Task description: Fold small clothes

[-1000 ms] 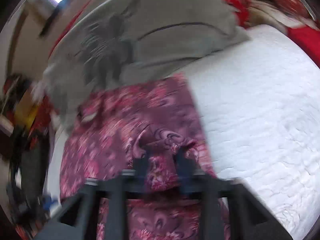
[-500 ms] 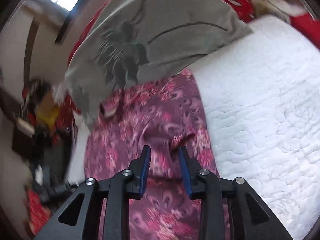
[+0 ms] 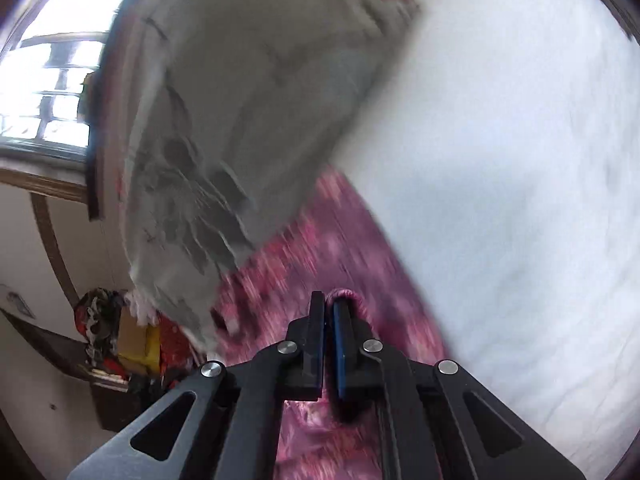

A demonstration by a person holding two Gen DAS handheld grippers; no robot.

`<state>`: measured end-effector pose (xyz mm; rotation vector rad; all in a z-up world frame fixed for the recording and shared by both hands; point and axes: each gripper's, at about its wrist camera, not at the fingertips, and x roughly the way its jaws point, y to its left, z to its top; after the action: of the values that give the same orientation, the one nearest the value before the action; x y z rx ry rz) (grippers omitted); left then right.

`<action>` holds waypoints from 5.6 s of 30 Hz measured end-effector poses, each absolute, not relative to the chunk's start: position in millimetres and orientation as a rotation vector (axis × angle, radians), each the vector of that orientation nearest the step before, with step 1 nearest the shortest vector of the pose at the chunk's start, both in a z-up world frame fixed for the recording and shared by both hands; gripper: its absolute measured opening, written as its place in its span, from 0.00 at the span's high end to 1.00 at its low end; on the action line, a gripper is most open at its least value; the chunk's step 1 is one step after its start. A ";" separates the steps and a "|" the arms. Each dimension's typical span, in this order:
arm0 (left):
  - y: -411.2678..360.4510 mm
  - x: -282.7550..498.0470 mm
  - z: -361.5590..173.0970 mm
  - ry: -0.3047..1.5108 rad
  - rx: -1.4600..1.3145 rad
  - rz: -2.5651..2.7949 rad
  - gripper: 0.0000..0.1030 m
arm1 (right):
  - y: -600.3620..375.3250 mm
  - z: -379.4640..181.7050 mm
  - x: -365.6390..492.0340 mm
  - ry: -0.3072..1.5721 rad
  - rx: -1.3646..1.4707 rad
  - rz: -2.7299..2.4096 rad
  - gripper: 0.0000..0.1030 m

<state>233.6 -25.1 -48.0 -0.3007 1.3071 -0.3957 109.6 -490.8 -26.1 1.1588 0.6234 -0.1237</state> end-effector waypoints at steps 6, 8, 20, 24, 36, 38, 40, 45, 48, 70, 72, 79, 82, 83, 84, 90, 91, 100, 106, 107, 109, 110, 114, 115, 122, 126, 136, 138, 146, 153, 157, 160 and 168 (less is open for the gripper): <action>-24.6 233.8 -49.2 1.303 -0.297 -0.406 0.40 | -506.4 -13.4 112.7 0.680 1.026 -0.189 0.94; -25.2 233.6 -49.1 1.302 -0.296 -0.403 0.40 | -499.0 -14.3 108.1 0.727 1.006 -0.118 0.89; -23.0 221.6 -8.7 1.179 -0.267 -0.438 0.39 | -456.8 -6.7 111.0 0.799 0.675 -0.092 0.91; -28.9 241.4 -36.5 1.299 -0.138 -0.312 0.41 | -449.9 -35.1 129.6 1.015 0.576 -0.150 0.91; -62.0 212.3 -51.6 1.275 0.031 -0.342 0.31 | -400.1 -30.2 116.5 1.080 0.276 -0.090 0.63; -61.2 204.4 -49.9 1.305 0.037 -0.349 0.31 | -399.0 -23.8 115.8 1.131 0.273 -0.108 0.60; -56.1 192.6 -49.0 1.329 0.039 -0.355 0.31 | -398.4 -26.9 105.5 1.223 0.274 -0.083 0.58; -37.3 156.8 -48.2 1.360 0.030 -0.376 0.31 | -378.1 -27.8 56.3 1.276 0.128 -0.070 0.59; -22.3 132.8 -49.1 1.390 0.035 -0.396 0.31 | -370.9 -25.6 22.8 1.290 0.147 -0.060 0.59; 121.7 18.6 -69.8 1.579 -0.390 -0.438 0.31 | -422.8 -97.1 -211.6 1.127 0.781 0.020 0.47; 118.5 11.5 -71.8 1.599 -0.379 -0.465 0.31 | -419.2 -103.7 -207.7 1.120 0.805 0.062 0.43; 94.4 -7.9 -59.5 1.551 -0.172 -0.458 0.64 | -407.4 -115.0 -201.7 1.107 0.856 0.200 0.59; 93.4 -9.9 -49.2 1.532 -0.173 -0.501 0.97 | -395.6 -104.9 -203.9 1.098 0.784 0.247 0.88; 93.4 -9.4 -45.2 1.524 -0.192 -0.514 0.97 | -394.3 -98.7 -204.5 1.081 0.772 0.258 0.89; 92.4 -8.0 -40.4 1.508 -0.212 -0.525 0.97 | -392.8 -91.1 -204.8 1.057 0.767 0.271 0.90; 95.5 10.1 -22.1 1.454 -0.400 -0.604 0.97 | -393.4 -36.2 -197.3 0.886 0.788 0.314 0.91; 95.8 14.8 -18.7 1.439 -0.436 -0.616 0.97 | -394.1 -25.9 -196.6 0.848 0.800 0.322 0.91; 90.7 52.9 -1.2 1.371 -0.574 -0.637 0.97 | -410.6 24.0 -166.3 0.655 0.895 0.338 0.91; 90.3 90.2 14.3 1.305 -0.617 -0.634 0.97 | -421.0 29.3 -129.7 0.594 0.960 0.315 0.91; 90.2 95.7 16.7 1.295 -0.621 -0.631 0.97 | -424.4 30.1 -120.3 0.581 0.973 0.306 0.91; 88.1 111.9 22.1 1.264 -0.630 -0.624 0.97 | -430.7 32.2 -105.1 0.564 0.991 0.296 0.91; 87.3 118.6 23.9 1.253 -0.633 -0.618 0.97 | -433.7 33.8 -99.0 0.557 0.995 0.286 0.91; 83.7 157.7 24.7 1.218 -0.658 -0.568 0.97 | -446.6 35.6 -63.4 0.540 1.016 0.248 0.91; 82.4 167.2 23.4 1.214 -0.670 -0.563 0.97 | -449.7 35.2 -52.5 0.540 1.020 0.242 0.91; 60.9 238.4 14.2 1.196 -0.681 -0.531 0.97 | -472.0 26.2 15.7 0.526 1.065 0.186 0.91; 45.8 281.5 5.3 1.193 -0.702 -0.506 0.97 | -487.9 16.0 57.7 0.518 1.093 0.138 0.91; 13.1 367.0 -29.9 1.235 -0.674 -0.412 0.97 | -513.0 -27.0 141.9 0.567 1.165 0.001 0.91; 9.9 375.9 -42.0 1.274 -0.664 -0.383 0.97 | -514.1 -36.3 150.6 0.605 1.164 -0.029 0.91; 47.5 376.2 -35.9 1.261 -0.915 -0.429 0.84 | -529.7 -27.1 135.3 0.592 1.200 -0.056 0.73; 33.1 344.1 1.6 1.183 -0.745 -0.554 0.48 | -523.1 -9.2 118.9 0.626 1.062 -0.033 0.54; -8.4 326.3 -26.0 1.274 -0.526 -0.571 0.47 | -487.9 -12.1 141.4 0.721 0.948 0.045 0.54; -24.9 340.9 -46.4 1.317 -0.490 -0.479 0.48 | -475.8 -18.9 166.5 0.754 0.952 0.050 0.54; 2.1 364.2 -33.3 1.262 -0.577 -0.391 0.48 | -500.0 6.3 177.0 0.702 0.860 -0.141 0.53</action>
<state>364.2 2.1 -33.3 -0.5766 1.2621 -0.3913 177.0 -500.0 6.3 0.8600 0.7019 -0.1406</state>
